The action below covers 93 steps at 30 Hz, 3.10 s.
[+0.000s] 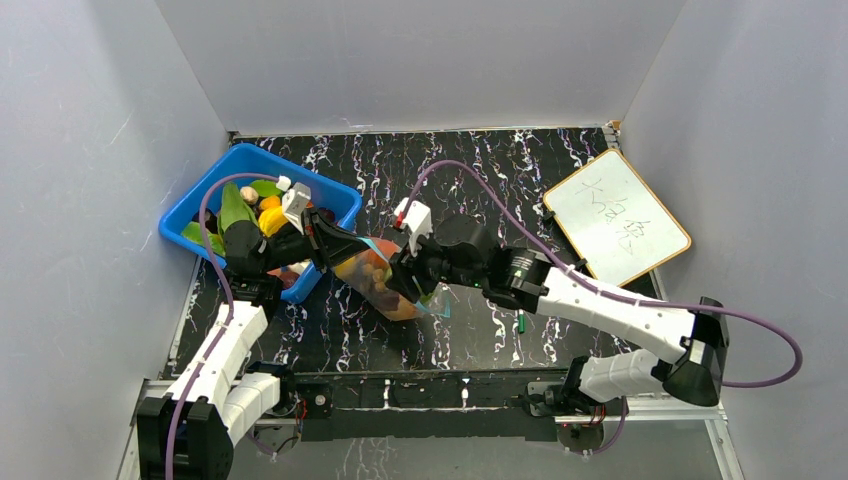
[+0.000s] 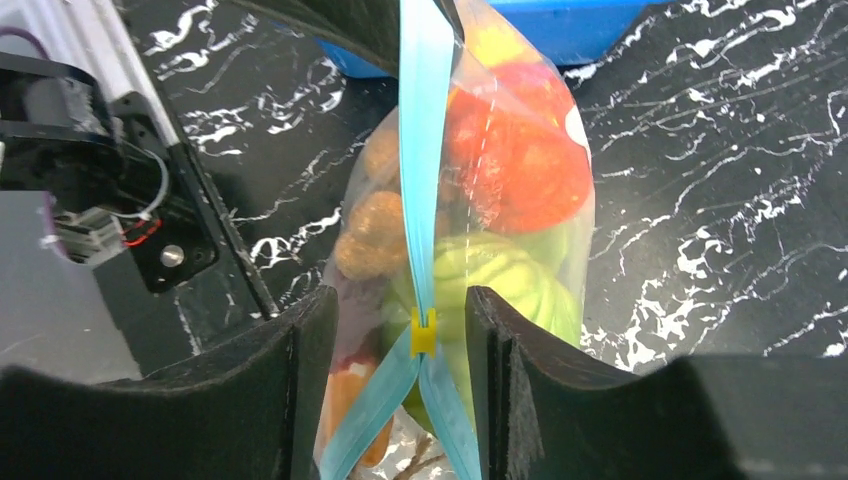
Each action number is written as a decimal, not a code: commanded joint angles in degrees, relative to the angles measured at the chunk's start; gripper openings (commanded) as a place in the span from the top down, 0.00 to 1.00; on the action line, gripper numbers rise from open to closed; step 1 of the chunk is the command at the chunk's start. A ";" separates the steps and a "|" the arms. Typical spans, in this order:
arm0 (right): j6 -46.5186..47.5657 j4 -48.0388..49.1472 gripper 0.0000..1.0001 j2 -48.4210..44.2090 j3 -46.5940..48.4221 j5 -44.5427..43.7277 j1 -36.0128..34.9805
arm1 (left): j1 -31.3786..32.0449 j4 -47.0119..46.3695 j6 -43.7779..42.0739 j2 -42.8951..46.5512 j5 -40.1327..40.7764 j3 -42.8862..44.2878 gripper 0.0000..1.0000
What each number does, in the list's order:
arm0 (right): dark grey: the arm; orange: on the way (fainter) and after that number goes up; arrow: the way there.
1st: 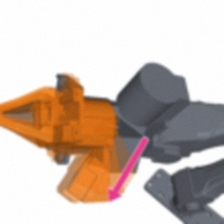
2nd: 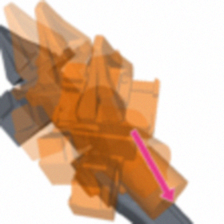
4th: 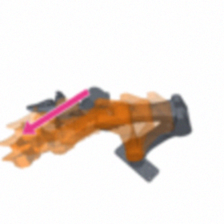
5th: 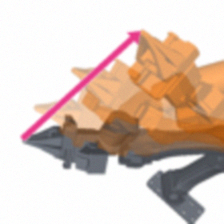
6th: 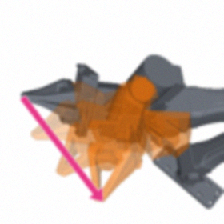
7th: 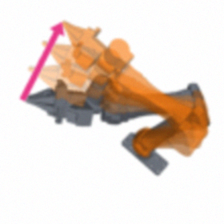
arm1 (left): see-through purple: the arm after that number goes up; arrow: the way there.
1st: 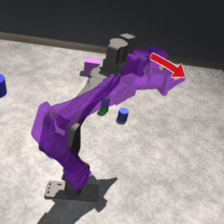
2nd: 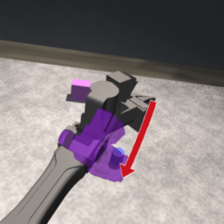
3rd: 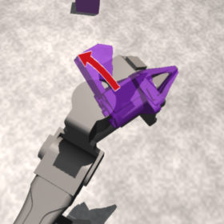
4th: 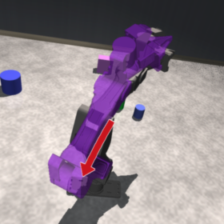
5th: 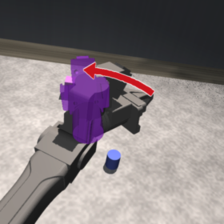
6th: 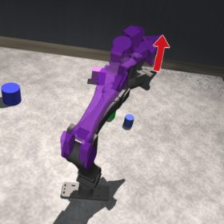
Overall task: Place the food in the zip-top bag and seal the zipper
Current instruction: Zip the zipper food storage bag at the center of the board.
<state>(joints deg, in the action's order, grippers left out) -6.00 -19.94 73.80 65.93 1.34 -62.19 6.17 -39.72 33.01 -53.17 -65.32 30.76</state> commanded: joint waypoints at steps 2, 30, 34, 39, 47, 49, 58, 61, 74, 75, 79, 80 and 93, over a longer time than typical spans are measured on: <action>2.46 -0.12 0.67 0.28 2.08 -9.04 -1.96 | -0.29 -1.95 -0.50 1.25 1.09 1.32 1.00; 4.42 -10.84 1.00 -13.11 -1.38 -7.76 -1.97 | -2.76 -3.45 -7.25 3.57 -3.73 4.19 0.59; 6.72 -10.36 1.00 -9.05 3.41 -5.97 -1.92 | 0.39 7.43 -15.99 3.05 -11.33 9.20 0.46; 10.39 -9.12 1.00 -5.26 7.36 -2.28 -1.91 | 7.00 29.81 -35.02 2.54 -11.83 15.30 0.35; 13.10 -7.27 1.00 -2.10 10.42 1.86 -1.97 | 14.52 48.65 -50.80 -3.25 -6.89 19.75 0.37; 13.41 -5.94 1.00 -2.59 9.73 3.05 -1.96 | 15.37 47.82 -50.99 -3.76 -6.02 19.20 0.39; 14.09 -4.01 1.00 -3.53 8.89 4.23 -1.94 | 18.43 51.84 -56.42 -8.89 -5.37 20.29 0.59; 13.62 -3.04 1.00 -4.28 7.45 4.17 -1.96 | 18.56 58.84 -62.64 -9.95 -5.01 21.71 0.96; 9.80 -5.68 1.00 -17.46 -6.25 -3.10 -0.87 | 8.61 41.89 -43.48 -3.74 1.48 13.55 1.00; 9.58 -6.32 1.00 -18.22 -6.86 -3.12 -0.83 | 8.38 41.08 -42.99 -3.66 1.41 13.27 1.00; 8.80 -8.25 1.00 -19.70 -8.58 -3.47 -0.74 | 8.33 40.40 -42.32 -3.92 2.31 13.30 1.00; 8.67 -8.63 1.00 -19.91 -8.58 -3.66 -0.74 | 8.28 40.24 -42.51 -4.08 2.53 13.26 1.00; -3.28 -15.78 0.70 -18.62 -0.94 -8.43 -0.56 | 8.28 29.79 -36.22 -1.97 1.90 6.50 1.00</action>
<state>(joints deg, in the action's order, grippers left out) -1.30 -28.23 57.63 57.93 -3.81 -63.37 18.13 -2.61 -6.31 -57.25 -67.26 39.70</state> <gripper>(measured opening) 0.213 0.012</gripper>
